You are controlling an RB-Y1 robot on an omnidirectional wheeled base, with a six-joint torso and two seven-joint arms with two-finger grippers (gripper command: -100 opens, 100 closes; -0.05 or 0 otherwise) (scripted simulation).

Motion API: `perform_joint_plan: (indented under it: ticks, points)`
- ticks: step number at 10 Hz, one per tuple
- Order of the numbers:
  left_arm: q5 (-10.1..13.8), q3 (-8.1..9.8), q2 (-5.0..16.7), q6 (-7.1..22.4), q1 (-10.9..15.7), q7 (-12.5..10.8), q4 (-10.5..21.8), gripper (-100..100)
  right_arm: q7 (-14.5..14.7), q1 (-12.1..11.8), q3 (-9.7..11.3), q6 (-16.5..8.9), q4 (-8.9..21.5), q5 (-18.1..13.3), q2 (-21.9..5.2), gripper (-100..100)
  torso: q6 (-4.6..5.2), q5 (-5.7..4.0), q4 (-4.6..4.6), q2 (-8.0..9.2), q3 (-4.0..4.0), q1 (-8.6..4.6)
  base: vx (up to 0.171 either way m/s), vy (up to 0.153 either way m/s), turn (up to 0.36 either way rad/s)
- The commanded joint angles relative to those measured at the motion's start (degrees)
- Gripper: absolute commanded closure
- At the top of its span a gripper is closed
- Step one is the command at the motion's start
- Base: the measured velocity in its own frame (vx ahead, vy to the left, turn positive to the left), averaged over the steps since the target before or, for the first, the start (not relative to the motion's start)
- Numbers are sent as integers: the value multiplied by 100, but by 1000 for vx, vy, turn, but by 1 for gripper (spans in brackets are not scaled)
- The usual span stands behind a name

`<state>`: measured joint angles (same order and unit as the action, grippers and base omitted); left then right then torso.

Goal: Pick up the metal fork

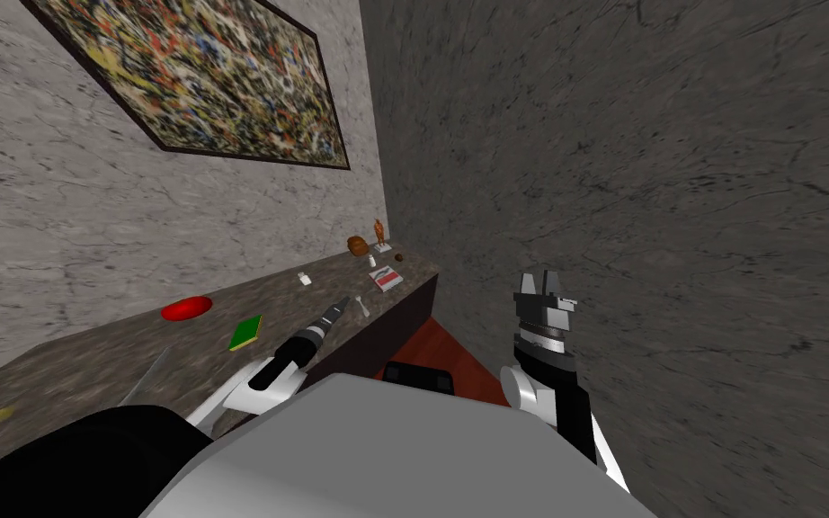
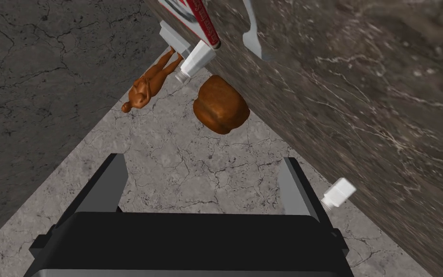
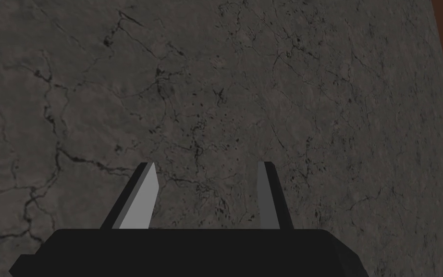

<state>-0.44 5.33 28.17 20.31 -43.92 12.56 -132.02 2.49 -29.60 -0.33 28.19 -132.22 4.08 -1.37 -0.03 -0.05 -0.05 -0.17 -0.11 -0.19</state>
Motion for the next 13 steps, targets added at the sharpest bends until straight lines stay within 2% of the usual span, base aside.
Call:
perform_joint_plan:
  ticks: [1,2,4,5,7,8,9,10,12,13]
  points:
    - [-24,1,142,286,-79,37,-10,-100,0,0,0,0,0,0,0,0,0,0,0,0,0,0,49,-28,-96]
    - [-24,1,142,354,-79,37,-10,-100,0,0,0,0,0,0,0,0,2,1,1,3,2,3,43,-24,-64]
    - [-40,27,418,758,-227,80,36,-100,0,0,0,0,0,0,0,0,1,0,1,4,3,1,77,-47,-143]
    - [-40,27,418,828,-227,80,36,-100,0,0,0,0,0,0,0,0,2,-1,-1,-7,-3,-6,81,-46,-45]
    - [-55,53,684,1197,-368,120,81,-100,0,0,0,0,0,0,0,0,1,0,-1,-3,-2,2,83,-33,-122]
    - [-55,53,684,1282,-368,120,81,-100,0,0,0,0,0,0,0,0,2,0,-2,-10,-5,2,70,-24,-56]
    - [-62,65,812,1480,-435,140,102,-100,0,0,0,0,0,0,0,0,-1,1,-1,-3,-2,3,56,-33,-102]
    - [-62,65,812,1497,-435,140,102,-100,0,0,0,0,0,0,0,0,0,0,0,2,1,1,40,-22,-43]
    - [-76,87,1052,1840,-561,176,139,-100,0,0,0,0,0,0,0,0,0,0,2,7,4,2,67,-29,-99]
    - [-76,87,1052,1899,-561,176,139,-100,0,0,0,0,0,0,0,0,1,0,0,-3,-1,2,67,-18,-67]
